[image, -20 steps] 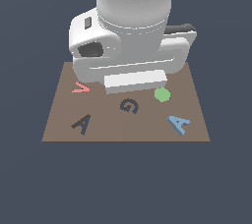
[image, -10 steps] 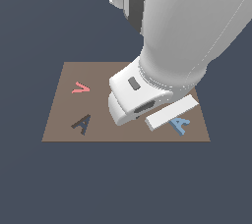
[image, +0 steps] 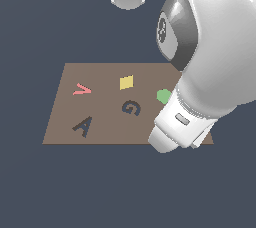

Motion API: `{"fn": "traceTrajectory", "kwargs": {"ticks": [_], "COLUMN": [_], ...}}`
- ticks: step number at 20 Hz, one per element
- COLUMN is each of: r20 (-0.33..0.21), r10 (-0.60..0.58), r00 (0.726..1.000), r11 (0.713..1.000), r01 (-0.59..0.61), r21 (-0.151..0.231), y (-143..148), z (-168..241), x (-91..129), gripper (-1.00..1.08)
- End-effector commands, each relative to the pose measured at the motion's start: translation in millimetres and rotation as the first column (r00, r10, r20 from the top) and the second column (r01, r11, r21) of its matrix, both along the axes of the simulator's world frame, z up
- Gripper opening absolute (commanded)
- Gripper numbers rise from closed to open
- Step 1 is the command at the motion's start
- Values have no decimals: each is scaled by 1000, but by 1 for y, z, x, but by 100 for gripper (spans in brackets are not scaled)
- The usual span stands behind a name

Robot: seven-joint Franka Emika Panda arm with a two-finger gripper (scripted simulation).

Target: Insert a designated object into the corresponding slot on a board.

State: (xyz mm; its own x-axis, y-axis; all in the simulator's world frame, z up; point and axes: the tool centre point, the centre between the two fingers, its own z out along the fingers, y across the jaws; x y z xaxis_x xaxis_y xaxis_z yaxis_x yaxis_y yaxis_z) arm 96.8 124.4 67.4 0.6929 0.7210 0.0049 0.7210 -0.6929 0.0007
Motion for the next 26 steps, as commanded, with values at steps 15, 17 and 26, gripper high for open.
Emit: {"fn": "traceTrajectory", "kwargs": {"ticks": [15, 17, 26], "r20": [-4, -4, -4], "r10": [139, 139, 139], "r00": [990, 990, 990], "r11": [990, 990, 990], "r01": [-139, -139, -139], "r21": [-3, -3, -3], "y": [28, 28, 27], "z": [-18, -22, -37], "x": [1, 1, 1], "gripper": [100, 100, -100]}}
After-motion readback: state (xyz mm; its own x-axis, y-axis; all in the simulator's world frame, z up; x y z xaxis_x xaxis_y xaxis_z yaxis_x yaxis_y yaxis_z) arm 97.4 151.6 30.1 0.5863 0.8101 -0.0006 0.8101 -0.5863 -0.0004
